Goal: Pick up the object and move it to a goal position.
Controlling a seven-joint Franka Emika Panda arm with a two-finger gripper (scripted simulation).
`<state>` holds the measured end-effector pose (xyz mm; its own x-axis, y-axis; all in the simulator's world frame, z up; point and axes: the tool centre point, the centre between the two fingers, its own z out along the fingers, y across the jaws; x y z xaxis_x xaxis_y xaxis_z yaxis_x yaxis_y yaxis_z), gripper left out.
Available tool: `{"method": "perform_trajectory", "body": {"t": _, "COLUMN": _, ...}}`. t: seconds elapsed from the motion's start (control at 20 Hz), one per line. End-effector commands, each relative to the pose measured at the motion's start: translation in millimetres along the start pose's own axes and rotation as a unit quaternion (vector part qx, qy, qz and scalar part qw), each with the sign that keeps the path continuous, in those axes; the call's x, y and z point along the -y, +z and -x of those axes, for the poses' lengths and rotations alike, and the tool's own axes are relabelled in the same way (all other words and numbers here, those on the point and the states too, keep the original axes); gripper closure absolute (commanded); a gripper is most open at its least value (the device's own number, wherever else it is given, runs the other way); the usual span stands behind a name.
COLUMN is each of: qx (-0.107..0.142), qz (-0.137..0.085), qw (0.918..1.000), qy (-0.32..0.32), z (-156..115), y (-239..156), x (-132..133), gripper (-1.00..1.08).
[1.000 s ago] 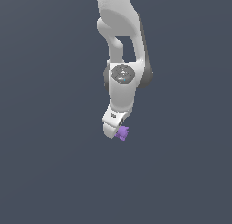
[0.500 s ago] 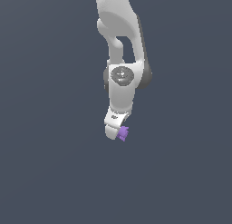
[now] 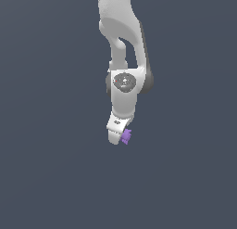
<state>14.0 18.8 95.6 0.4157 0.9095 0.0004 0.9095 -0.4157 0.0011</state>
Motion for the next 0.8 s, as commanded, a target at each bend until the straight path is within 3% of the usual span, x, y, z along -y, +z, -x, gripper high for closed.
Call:
{"method": "perform_trajectory", "body": {"t": 0.0, "qx": 0.0, "qz": -0.001, "qw": 1.0, "qy": -0.001, "z": 0, "y": 14, "x": 1, "gripper": -0.92}}
{"method": "perform_trajectory", "body": {"t": 0.4, "qx": 0.0, "qz": -0.001, "qw": 1.0, "qy": -0.001, "z": 0, "y": 33, "x": 0, "gripper": -0.92}}
{"method": "perform_trajectory", "body": {"t": 0.45, "qx": 0.0, "qz": -0.001, "qw": 1.0, "qy": -0.001, "z": 0, "y": 33, "x": 0, "gripper": 1.08}}
{"method": "perform_trajectory", "body": {"t": 0.75, "qx": 0.0, "qz": -0.001, "qw": 1.0, "qy": -0.001, "z": 0, "y": 33, "x": 0, "gripper": 1.08}}
